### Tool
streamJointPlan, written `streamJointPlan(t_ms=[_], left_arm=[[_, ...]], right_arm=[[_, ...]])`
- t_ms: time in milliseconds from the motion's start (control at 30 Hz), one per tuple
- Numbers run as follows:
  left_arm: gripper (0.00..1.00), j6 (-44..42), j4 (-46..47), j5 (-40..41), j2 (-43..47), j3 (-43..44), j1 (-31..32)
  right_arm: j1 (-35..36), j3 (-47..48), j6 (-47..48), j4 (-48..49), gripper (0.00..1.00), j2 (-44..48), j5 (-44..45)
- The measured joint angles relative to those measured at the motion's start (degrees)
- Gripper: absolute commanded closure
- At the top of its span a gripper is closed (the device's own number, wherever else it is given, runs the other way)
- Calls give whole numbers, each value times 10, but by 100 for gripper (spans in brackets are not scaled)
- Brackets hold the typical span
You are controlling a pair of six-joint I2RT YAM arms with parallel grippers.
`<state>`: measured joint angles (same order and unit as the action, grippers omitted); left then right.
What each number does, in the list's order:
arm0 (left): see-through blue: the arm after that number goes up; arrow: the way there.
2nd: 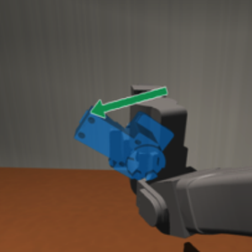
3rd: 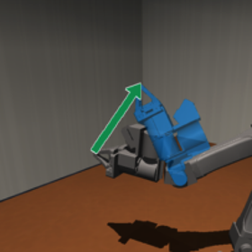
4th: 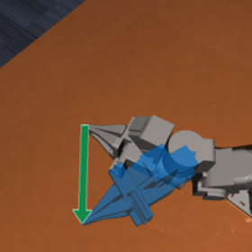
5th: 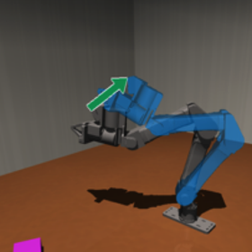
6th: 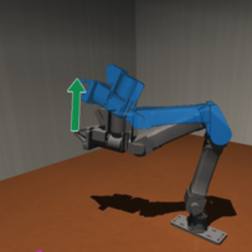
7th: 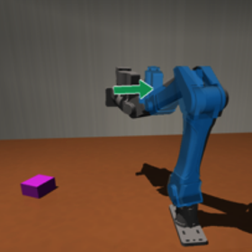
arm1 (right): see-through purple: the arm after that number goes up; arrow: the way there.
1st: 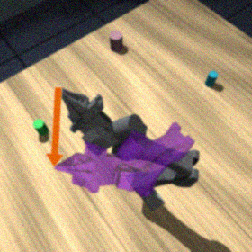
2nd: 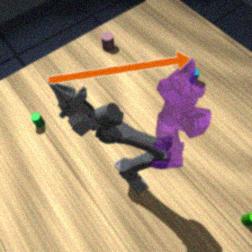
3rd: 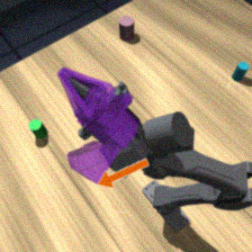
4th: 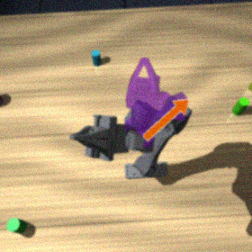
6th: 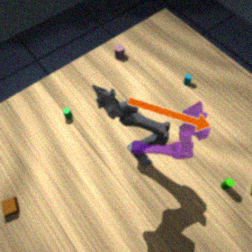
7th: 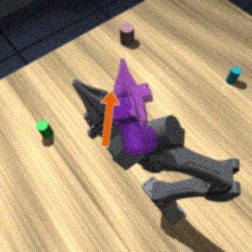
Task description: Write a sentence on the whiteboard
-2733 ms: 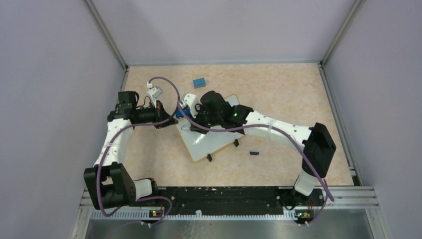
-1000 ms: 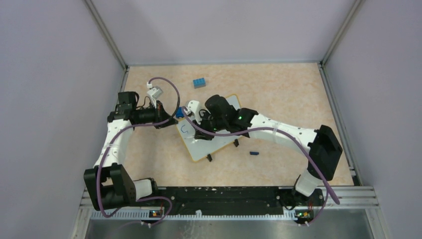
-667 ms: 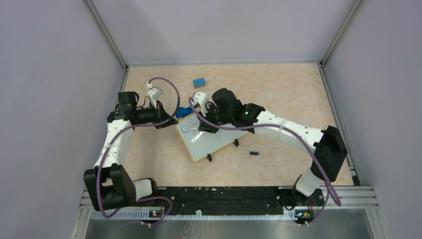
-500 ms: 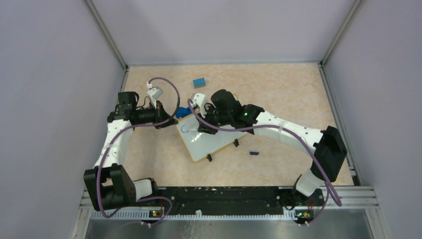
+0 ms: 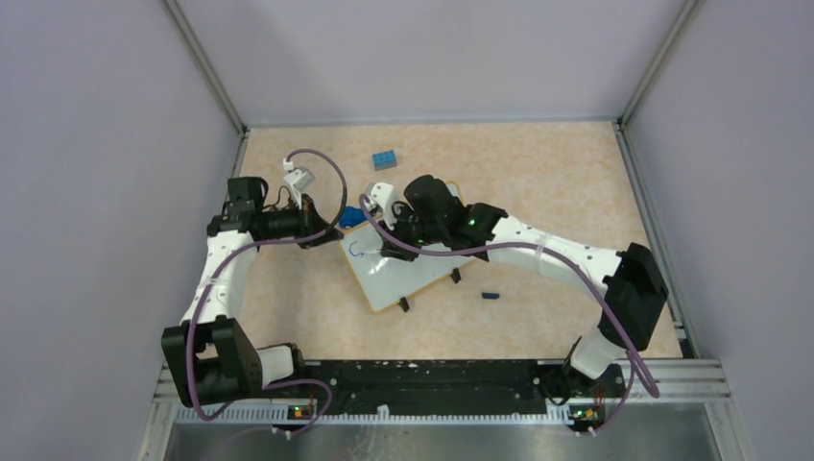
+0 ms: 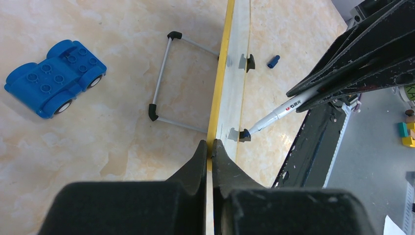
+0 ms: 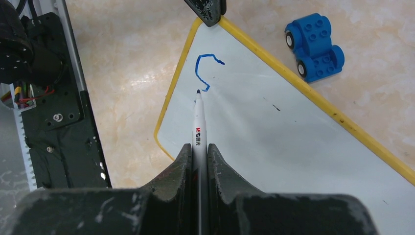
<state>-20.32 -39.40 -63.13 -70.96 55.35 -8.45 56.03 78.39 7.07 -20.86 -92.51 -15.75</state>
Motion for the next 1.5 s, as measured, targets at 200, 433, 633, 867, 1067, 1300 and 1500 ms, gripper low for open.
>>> streamJointPlan(t_ms=[200,433,633,867,1067,1300,1500], left_arm=[[100,0,0,0,0,0,0],[100,0,0,0,0,0,0],[100,0,0,0,0,0,0],[100,-2,4,3,0,-2,0],[100,-4,7,4,0,-3,0],[100,-4,9,5,0,-3,0],[100,-4,8,4,0,-3,0]], right_arm=[[0,0,0,0,100,0,8],[-3,0,0,0,100,0,16],[-4,1,0,3,100,-5,18],[-6,5,0,1,100,-26,20],[-17,5,-1,0,100,-26,10],[-30,5,0,-2,100,-18,8],[-31,5,1,-2,100,-15,8]])
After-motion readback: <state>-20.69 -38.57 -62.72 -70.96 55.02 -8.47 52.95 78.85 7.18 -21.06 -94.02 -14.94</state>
